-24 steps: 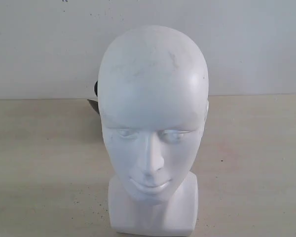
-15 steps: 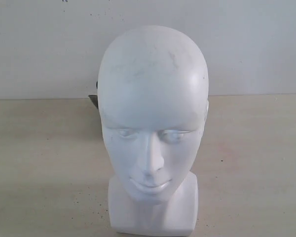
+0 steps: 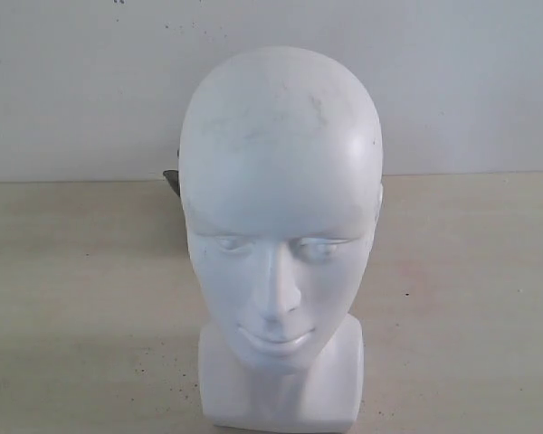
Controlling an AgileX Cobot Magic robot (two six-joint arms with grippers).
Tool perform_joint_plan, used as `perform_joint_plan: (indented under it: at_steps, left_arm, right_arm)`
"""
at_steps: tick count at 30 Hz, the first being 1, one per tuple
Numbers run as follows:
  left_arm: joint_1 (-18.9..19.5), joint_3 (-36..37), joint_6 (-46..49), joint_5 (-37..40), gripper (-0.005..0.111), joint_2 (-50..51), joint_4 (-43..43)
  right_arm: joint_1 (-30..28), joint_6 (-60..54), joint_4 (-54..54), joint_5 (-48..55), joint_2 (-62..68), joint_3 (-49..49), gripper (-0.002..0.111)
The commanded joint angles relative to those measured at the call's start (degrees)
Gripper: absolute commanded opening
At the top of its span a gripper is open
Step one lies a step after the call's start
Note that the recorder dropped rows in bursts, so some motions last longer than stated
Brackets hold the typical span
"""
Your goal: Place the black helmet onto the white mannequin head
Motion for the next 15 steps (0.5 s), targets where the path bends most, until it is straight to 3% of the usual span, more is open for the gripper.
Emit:
perform_joint_plan:
  at_steps: [1,5,15]
  left_arm:
    - [0.04,0.21,0.08,-0.07,0.004,-0.19,-0.41]
    - [0.04,0.21,0.08,-0.07,0.004,-0.19,-0.41]
    - [0.04,0.21,0.08,-0.07,0.004,-0.19,-0.41]
  right_arm:
    - [-0.22,-0.57,0.26,2.06,8.43,-5.23,0.000]
    - [-0.22,0.06,0.54,-3.24,12.39,-5.46,0.000]
    - [-0.22,1.71,0.95,-5.28,14.12,-5.46,0.000]
